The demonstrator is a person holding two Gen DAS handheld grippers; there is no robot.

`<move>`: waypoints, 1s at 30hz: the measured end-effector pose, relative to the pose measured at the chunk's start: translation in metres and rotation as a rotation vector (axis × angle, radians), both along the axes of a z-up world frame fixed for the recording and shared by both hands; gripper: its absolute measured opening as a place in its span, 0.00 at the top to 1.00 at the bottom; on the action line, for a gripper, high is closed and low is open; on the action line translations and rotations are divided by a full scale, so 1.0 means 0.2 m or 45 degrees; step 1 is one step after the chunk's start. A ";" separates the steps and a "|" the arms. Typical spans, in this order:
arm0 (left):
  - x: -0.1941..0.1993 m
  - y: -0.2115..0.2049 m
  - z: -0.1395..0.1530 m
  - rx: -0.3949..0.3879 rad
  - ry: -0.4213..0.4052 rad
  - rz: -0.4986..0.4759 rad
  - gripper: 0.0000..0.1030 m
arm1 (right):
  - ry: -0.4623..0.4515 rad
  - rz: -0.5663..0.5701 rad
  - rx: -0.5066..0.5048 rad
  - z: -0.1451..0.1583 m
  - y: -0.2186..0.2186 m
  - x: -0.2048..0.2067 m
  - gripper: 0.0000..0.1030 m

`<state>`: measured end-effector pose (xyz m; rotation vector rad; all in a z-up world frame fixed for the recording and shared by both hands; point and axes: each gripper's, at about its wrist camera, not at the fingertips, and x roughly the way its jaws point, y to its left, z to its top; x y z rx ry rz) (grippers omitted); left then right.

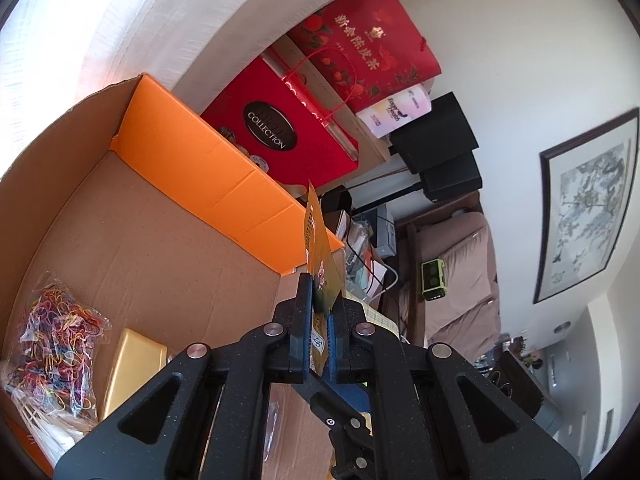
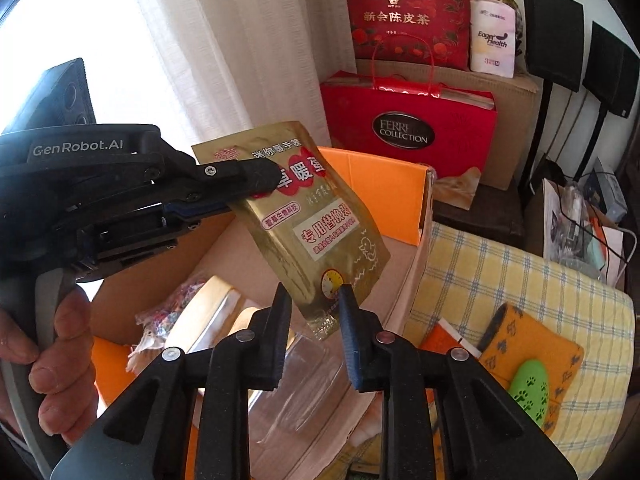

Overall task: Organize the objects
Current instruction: 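Carry the gold packet over the tray with the left tool, then open the left tool to drop the gold packet into the tray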

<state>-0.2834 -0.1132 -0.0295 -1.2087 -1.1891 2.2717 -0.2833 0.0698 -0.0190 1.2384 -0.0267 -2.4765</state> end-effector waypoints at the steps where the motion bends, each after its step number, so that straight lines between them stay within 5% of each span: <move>1: -0.01 0.00 -0.01 0.005 -0.008 -0.003 0.94 | 0.002 -0.001 0.012 0.00 0.00 -0.01 0.79; 7: -0.07 0.00 -0.10 0.018 -0.090 -0.050 0.94 | -0.015 -0.029 0.078 -0.03 -0.01 -0.06 0.81; 13: -0.11 0.06 -0.13 -0.143 -0.154 -0.170 0.90 | -0.051 -0.035 0.111 -0.09 -0.01 -0.09 0.83; 21: -0.10 0.13 -0.10 -0.476 -0.180 -0.310 0.60 | -0.050 -0.026 0.172 -0.11 -0.04 -0.10 0.82; 30: -0.02 0.07 -0.10 -0.543 -0.188 -0.309 0.45 | -0.057 -0.032 0.134 -0.09 -0.02 -0.06 0.80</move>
